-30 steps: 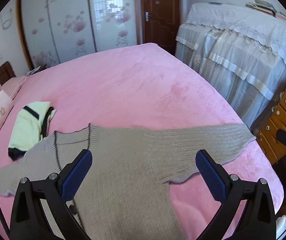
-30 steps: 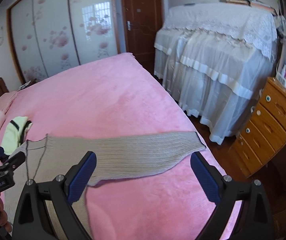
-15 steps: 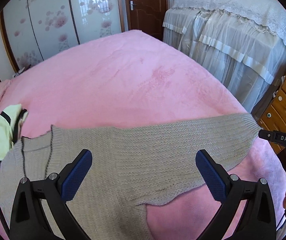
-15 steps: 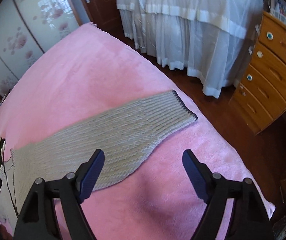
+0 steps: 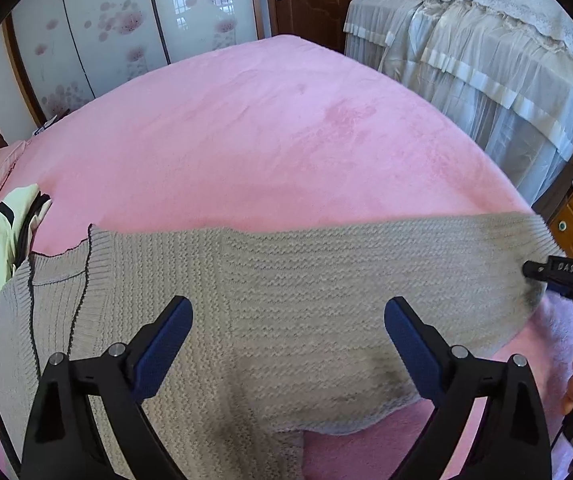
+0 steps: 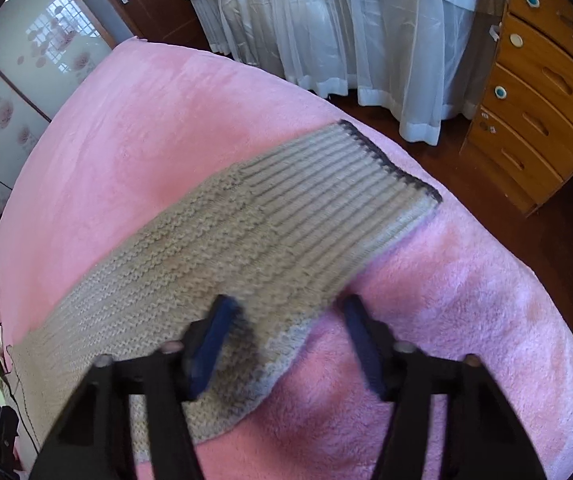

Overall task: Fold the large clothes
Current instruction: 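Fold the held sleeve across the cardigan body with right gripper, release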

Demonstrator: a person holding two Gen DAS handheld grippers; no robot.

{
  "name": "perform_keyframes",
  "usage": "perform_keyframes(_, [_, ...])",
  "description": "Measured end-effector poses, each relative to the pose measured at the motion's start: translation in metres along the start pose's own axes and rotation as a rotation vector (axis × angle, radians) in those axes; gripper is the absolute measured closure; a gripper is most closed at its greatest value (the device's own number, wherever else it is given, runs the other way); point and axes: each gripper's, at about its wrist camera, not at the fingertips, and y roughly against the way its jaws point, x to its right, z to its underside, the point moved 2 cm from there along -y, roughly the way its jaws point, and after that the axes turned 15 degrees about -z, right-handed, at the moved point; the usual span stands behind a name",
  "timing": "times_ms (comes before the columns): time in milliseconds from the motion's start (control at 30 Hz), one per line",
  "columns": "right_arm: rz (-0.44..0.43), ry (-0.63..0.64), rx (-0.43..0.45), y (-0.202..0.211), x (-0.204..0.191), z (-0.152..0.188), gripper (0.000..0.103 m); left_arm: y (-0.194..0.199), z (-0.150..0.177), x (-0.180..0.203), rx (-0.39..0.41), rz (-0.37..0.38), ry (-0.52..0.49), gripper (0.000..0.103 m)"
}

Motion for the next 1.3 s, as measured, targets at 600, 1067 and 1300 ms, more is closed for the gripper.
perform_keyframes(600, [-0.472,0.605,-0.001,0.089,-0.304,0.159,0.093,0.031,0.072,-0.243,-0.08,-0.121,0.162,0.007])
perform_keyframes(1067, [-0.288,0.795,-0.231,-0.011,-0.309,0.302,0.056,0.014,0.151,-0.271,-0.117,0.056,0.126,0.007])
perform_keyframes(1300, [-0.351,0.717,-0.167,0.051,-0.273,0.297,0.049,0.015,0.142,-0.224,-0.107,0.166,0.112,0.007])
